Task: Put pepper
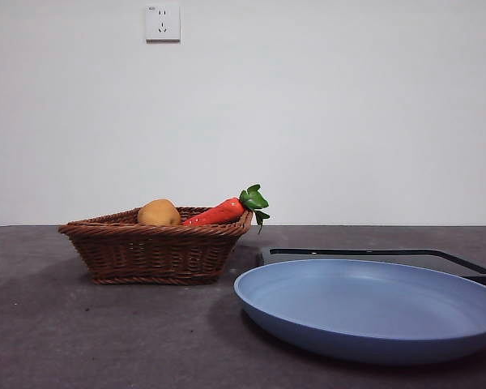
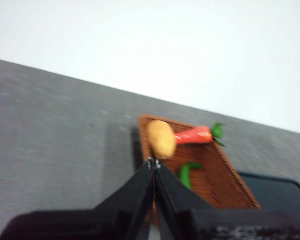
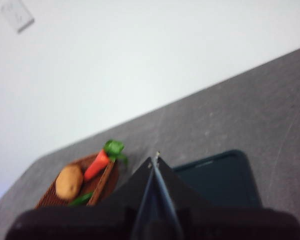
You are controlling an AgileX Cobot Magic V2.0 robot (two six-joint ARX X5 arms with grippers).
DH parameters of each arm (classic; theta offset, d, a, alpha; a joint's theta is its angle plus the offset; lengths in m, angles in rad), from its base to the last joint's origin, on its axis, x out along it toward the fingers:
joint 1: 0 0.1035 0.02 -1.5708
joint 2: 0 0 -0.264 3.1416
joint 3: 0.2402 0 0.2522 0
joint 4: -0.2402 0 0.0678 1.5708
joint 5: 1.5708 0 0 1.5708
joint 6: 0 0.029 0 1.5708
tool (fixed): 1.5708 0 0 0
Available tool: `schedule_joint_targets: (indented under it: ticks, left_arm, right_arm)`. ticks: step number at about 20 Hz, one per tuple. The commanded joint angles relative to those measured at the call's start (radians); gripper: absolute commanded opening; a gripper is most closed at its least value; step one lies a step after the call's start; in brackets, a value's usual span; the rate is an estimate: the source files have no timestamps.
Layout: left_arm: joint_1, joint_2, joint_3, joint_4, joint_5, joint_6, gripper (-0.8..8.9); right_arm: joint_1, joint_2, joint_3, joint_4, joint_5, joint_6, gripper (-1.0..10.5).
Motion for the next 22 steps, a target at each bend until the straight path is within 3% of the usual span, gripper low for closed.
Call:
schedule_joint_targets:
  ticks: [1, 5, 13, 18, 22]
  left_arm:
    - [0.002, 0.099, 0.1, -0.026, 0.071, 0.05, 0.07]
    - [0.002, 0.248, 0.246, -0.121, 0.163, 0.137, 0.07]
    - [0.002, 0.449, 0.477, -0.366, 0.337, 0.292, 0.07]
    - [-0.007, 0.485, 0.544, -0.481, 0.373, 0.354, 0.06]
    - [-0.007, 0.485, 0.55, -0.496, 0.389, 0.354, 0.07]
  right_arm:
    - [0.003, 0.086, 0.121, -0.087, -0.042, -0.092, 0.1]
    - [0.008, 0.216, 0.296, -0.269, -0.095, -0.201, 0.1]
    - [0.05, 0.428, 0.616, -0.672, -0.093, -0.415, 0.1]
    - [0.061, 0.504, 0.714, -0.848, -0.092, -0.499, 0.1]
    - [0.061, 0.523, 0.715, -0.867, -0.093, -0.512, 0.1]
